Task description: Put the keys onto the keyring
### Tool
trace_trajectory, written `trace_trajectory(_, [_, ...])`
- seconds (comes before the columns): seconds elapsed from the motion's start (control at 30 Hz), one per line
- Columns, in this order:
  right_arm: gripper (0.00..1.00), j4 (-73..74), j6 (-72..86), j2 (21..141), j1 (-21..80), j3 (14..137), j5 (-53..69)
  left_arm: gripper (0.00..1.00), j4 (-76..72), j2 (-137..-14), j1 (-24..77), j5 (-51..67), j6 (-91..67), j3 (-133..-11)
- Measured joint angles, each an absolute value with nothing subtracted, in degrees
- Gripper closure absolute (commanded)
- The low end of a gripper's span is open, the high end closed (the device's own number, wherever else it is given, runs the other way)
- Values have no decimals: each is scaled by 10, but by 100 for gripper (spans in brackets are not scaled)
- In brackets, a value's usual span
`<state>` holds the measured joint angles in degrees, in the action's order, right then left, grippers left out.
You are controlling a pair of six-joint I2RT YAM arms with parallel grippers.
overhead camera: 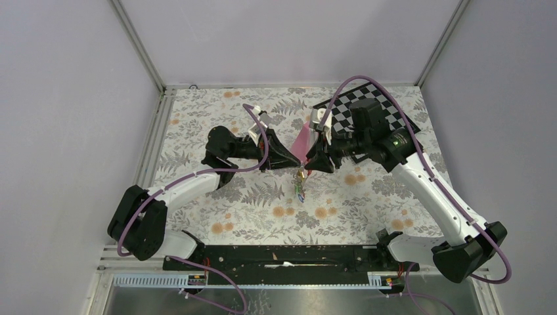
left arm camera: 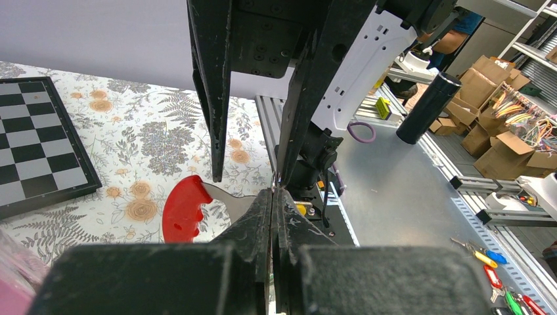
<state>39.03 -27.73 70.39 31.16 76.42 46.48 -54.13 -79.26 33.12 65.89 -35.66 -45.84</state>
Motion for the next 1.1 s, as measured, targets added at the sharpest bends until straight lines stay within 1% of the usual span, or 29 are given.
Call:
trace_trajectory(0.37, [56,371,-265,708,311,764,477,100,-541,-793,331,657,-357,-456])
trace_trajectory(0.43, [57,367,-260,710,311,764,482,100,-541,-793,331,655,-357,-456])
trace_trajectory(0.57, [70,354,-253,712,311,752,493,100,-541,-793,331,654,-357,-456])
trace_trajectory(0.6, [74,352,-251,712,311,748,494,100,-541,-793,331,653,-357,-455])
trace_trajectory(0.7, [92,343,-247,712,311,737,501,100,-541,-793,331,649,-358,-450])
trace_trajectory(0.73, [95,344,-246,712,311,736,503,100,-541,-793,331,645,-359,-448])
trace_trajectory(0.8, [100,344,-243,712,311,735,505,100,-543,-793,330,642,-359,-446])
trace_trajectory(0.87, [100,345,-242,712,311,735,505,100,-545,-793,330,642,-358,-446])
trace_trajectory(1.0, [100,365,-248,715,311,747,495,75,-531,-793,330,641,-329,-448])
trace_trajectory(1.1, [100,397,-260,726,316,768,472,62,-448,-792,331,649,-270,-475])
